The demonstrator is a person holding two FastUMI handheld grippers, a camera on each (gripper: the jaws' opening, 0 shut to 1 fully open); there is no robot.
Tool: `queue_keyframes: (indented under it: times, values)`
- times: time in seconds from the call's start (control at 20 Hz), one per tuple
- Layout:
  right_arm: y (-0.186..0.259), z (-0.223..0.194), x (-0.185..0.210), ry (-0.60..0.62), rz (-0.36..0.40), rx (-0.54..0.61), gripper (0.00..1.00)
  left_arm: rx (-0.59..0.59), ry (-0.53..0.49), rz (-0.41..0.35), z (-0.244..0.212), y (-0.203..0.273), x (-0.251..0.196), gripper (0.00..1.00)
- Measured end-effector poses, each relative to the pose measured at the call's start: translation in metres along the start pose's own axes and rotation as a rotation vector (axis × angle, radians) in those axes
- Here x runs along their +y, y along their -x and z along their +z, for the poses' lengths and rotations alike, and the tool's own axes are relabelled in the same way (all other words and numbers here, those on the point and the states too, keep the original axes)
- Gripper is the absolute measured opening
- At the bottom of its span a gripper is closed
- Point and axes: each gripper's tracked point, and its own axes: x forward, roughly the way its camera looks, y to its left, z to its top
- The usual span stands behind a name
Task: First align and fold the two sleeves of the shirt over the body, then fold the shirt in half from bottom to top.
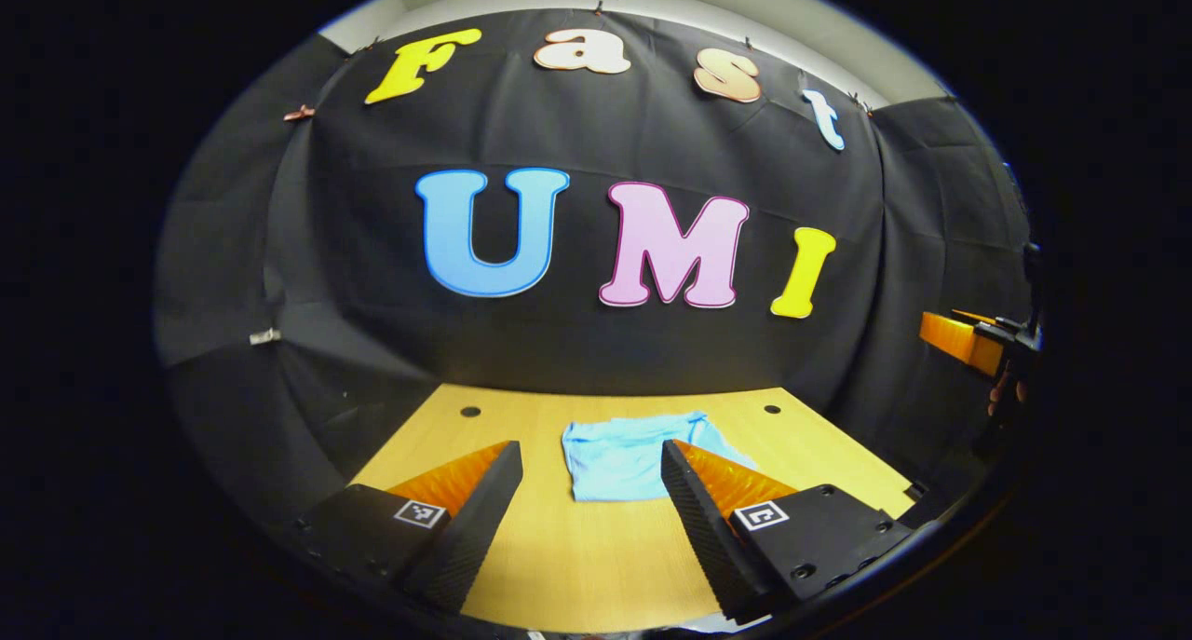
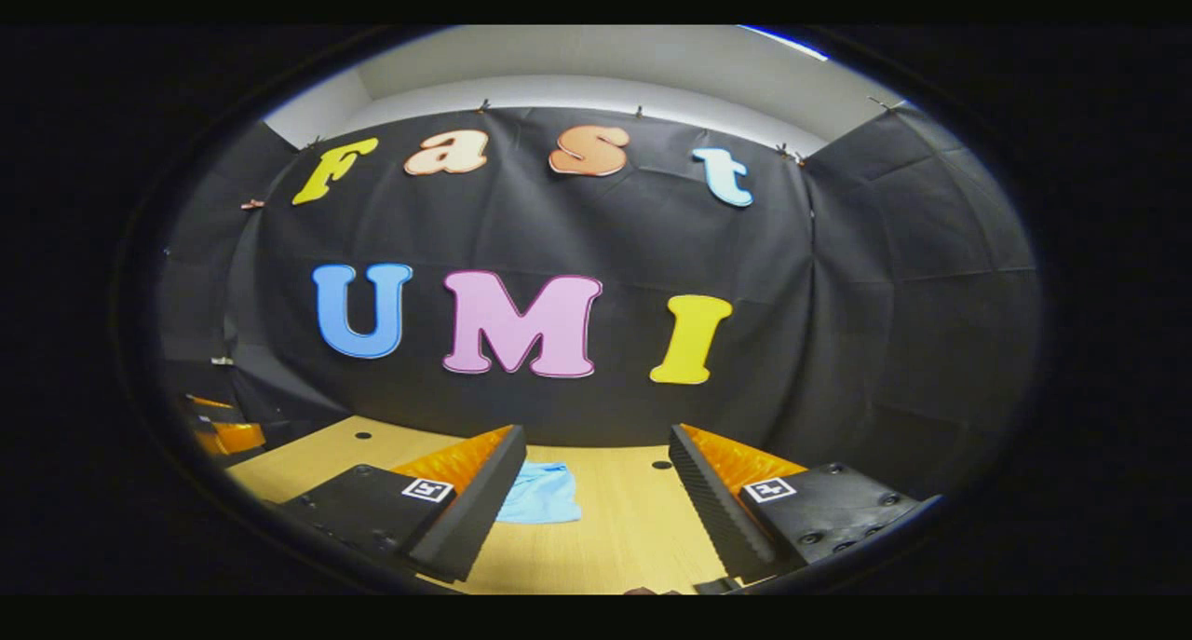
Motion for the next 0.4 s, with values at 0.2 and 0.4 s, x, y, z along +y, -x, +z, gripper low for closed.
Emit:
queue_keyframes:
  times: [0.2,0.4]
  values:
    - [0.045,-0.003,-0.002,0.006,0.02,0.021,0.97,-0.082,-0.006,-0.008,0.025,0.033,-0.004,0.96]
    - [0.053,-0.002,-0.012,-0.018,0.005,0.023,0.97,-0.14,-0.015,-0.011,0.052,0.055,-0.015,0.96]
